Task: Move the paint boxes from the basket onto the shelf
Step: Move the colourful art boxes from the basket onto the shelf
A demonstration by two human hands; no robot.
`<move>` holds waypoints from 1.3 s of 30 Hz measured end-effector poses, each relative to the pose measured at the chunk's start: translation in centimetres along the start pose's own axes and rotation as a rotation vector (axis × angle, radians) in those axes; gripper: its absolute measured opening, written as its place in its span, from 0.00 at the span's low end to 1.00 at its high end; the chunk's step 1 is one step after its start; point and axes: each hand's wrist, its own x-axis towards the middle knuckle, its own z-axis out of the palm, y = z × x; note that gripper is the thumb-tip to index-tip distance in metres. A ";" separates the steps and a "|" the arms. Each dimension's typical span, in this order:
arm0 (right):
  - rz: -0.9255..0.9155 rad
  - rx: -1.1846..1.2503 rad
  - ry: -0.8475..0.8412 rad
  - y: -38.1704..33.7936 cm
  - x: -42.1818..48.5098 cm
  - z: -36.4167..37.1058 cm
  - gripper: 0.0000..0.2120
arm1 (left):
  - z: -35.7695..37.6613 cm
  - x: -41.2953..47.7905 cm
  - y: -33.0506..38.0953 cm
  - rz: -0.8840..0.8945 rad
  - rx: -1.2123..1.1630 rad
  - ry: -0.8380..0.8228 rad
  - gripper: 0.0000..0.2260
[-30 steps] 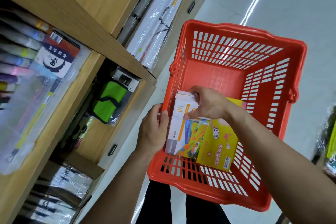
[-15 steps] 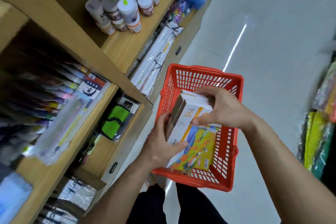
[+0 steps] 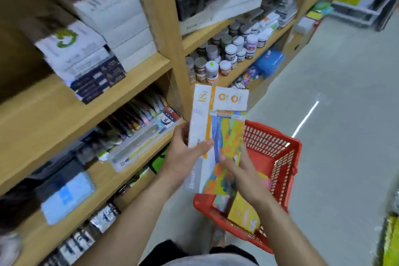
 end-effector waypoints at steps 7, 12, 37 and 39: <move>-0.172 0.046 -0.199 -6.6 -0.4 11.4 0.30 | -11.2 -6.1 4.7 0.120 0.082 0.174 0.17; -0.263 0.019 -0.356 -10.9 0.2 19.2 0.23 | -18.9 -9.2 5.5 0.192 -0.021 0.339 0.18; -0.249 -0.343 -0.472 -11.4 6.4 27.6 0.37 | -31.5 -7.9 1.6 0.228 -0.156 0.250 0.31; -0.338 -0.474 -0.531 -9.9 5.7 26.6 0.40 | -31.1 -8.3 0.8 0.190 -0.017 0.222 0.45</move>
